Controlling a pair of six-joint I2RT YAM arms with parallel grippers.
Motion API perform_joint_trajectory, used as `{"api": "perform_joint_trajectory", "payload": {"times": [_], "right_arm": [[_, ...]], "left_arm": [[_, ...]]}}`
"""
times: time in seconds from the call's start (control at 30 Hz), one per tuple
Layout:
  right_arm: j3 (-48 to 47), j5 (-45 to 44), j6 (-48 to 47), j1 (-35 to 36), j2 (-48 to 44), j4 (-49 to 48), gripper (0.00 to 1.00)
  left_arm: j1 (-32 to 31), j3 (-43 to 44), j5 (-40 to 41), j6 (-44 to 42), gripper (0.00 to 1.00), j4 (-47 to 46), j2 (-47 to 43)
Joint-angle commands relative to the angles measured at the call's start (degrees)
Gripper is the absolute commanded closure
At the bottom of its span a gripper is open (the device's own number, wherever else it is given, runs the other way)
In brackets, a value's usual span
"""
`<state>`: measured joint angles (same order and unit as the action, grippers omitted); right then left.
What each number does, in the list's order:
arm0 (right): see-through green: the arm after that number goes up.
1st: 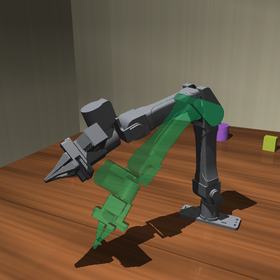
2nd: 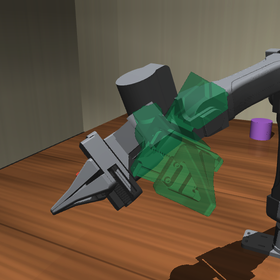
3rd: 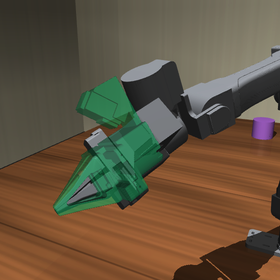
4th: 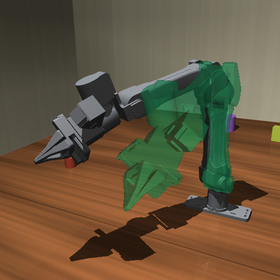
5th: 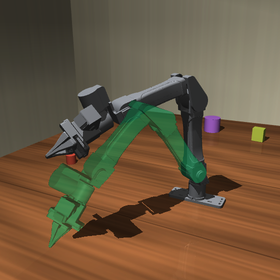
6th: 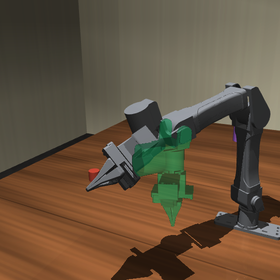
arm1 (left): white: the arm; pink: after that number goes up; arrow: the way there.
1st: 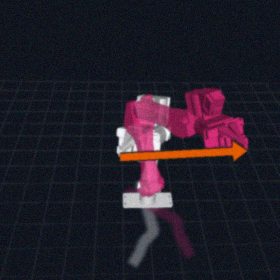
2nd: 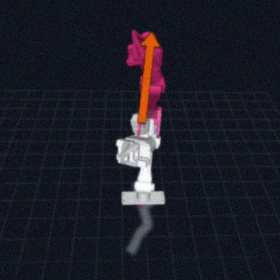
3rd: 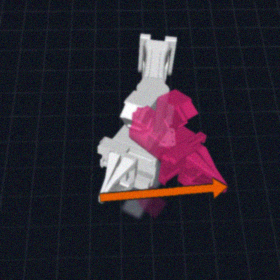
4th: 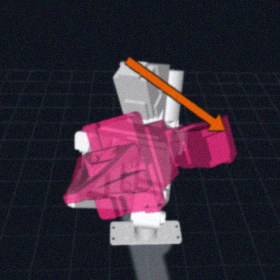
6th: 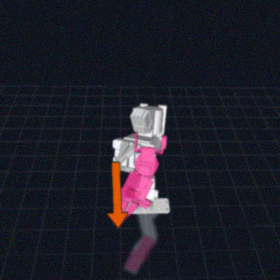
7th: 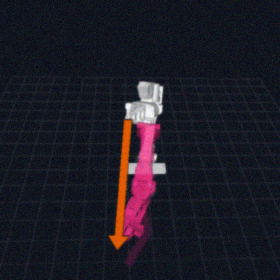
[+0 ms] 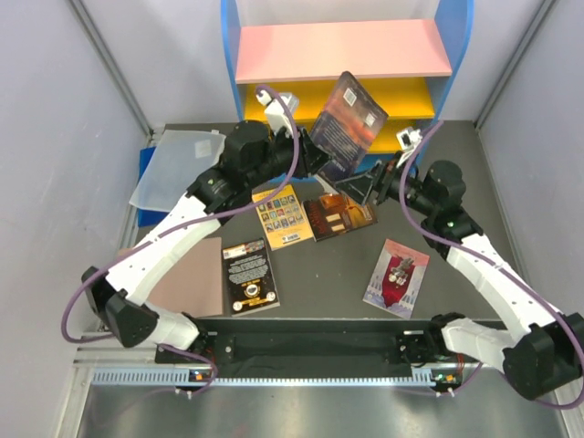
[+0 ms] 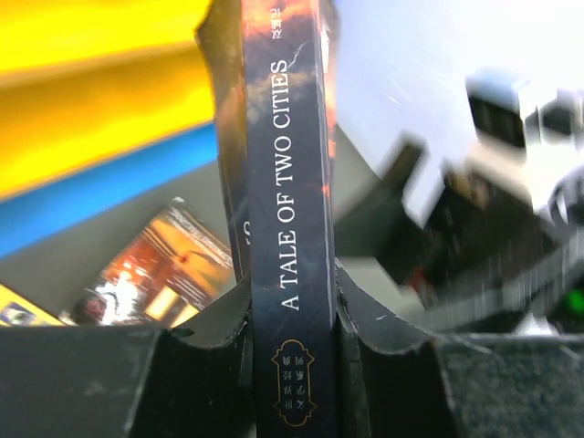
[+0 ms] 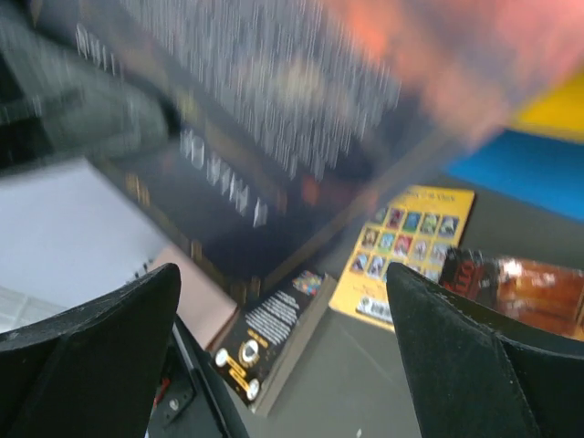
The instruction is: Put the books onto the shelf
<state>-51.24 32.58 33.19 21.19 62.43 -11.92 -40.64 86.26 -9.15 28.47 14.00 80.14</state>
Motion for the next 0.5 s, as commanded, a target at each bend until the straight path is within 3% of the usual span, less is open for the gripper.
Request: {"api": "perform_joint_trajectory", "payload": {"times": [0.0,0.1,0.47], "right_arm": [[4.74,-2.25,-3.92,0.61,-3.81,1.73,0.05],[9.04,-2.87,-3.22,0.69,-5.74,0.06,0.01],[18.98,-8.49,-4.01,4.02,-4.52,-4.68,0.00]], "left_arm": [[2.23,9.53,3.87,-1.67,1.00,-9.34,2.21],[3.20,13.66,3.70,-0.17,1.00,-11.18,4.85],[8.91,24.83,-5.26,13.35,1.00,-21.90,13.54]]}}
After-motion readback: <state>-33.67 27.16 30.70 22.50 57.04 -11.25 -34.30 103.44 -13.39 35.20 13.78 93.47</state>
